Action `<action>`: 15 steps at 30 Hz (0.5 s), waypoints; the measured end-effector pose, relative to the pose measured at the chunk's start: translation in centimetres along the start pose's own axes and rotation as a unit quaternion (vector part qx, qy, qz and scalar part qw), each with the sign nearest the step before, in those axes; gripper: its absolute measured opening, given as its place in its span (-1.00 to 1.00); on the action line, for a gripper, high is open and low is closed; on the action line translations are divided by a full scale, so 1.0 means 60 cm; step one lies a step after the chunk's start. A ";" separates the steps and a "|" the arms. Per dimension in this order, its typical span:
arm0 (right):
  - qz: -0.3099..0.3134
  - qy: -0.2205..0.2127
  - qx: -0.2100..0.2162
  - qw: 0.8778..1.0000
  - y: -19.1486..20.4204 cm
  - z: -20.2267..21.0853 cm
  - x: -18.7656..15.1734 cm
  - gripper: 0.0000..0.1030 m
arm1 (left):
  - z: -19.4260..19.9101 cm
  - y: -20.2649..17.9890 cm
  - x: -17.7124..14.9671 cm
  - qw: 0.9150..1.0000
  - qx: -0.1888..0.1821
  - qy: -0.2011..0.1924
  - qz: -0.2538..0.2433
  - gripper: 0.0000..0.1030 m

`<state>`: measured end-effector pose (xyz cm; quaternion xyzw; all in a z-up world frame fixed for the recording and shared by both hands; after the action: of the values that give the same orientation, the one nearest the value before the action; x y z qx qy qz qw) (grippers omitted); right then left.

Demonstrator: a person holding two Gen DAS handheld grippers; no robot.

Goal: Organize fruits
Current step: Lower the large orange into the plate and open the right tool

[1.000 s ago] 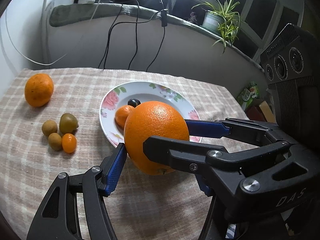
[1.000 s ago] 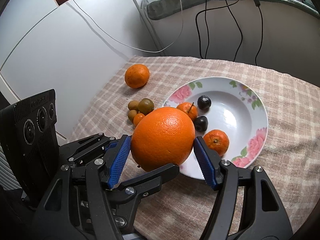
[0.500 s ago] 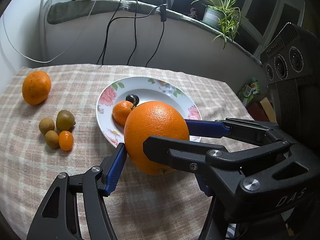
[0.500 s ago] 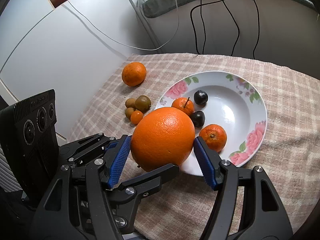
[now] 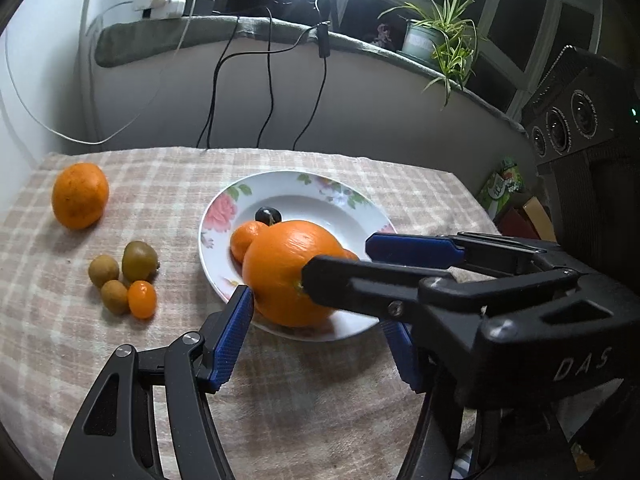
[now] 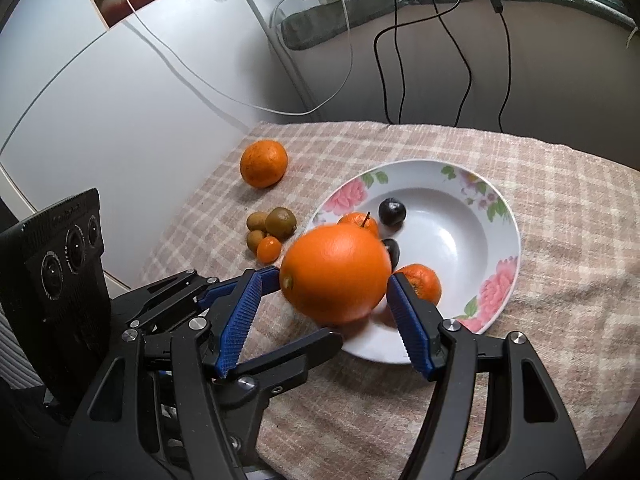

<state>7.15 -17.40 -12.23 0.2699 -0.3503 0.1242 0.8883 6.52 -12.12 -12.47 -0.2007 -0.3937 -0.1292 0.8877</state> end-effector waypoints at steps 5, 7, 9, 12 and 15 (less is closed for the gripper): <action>0.000 -0.009 -0.013 1.000 -0.007 0.007 0.006 0.33 | 0.000 0.005 -0.004 1.000 0.003 0.002 0.003 0.23; -0.003 -0.010 -0.016 1.000 -0.012 0.009 0.007 0.33 | -0.001 0.005 -0.005 1.000 0.003 0.003 0.004 0.23; -0.006 -0.011 -0.020 1.000 -0.018 0.012 0.007 0.33 | 0.000 0.005 -0.007 1.000 0.003 0.005 0.002 0.23; -0.012 -0.014 -0.024 1.000 -0.027 0.014 0.009 0.36 | 0.002 0.007 -0.006 1.000 0.004 0.004 0.003 0.23; -0.016 -0.020 -0.028 0.999 -0.032 0.019 0.012 0.39 | 0.005 0.012 -0.004 1.000 0.007 0.002 0.005 0.23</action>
<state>7.84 -19.60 -11.77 0.2524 -0.3669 0.0946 0.8904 6.46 -11.34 -12.65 -0.1964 -0.3917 -0.1221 0.8906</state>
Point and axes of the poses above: each gripper's, at about its wrist camera, not at the fingertips, and z roughly against the way its jaws point, y to its left, x to its top, the point moved 8 cm from there along -z, roughly the way its jaws point, and after that the axes turned 5 degrees about -y, right-handed, at the moved point
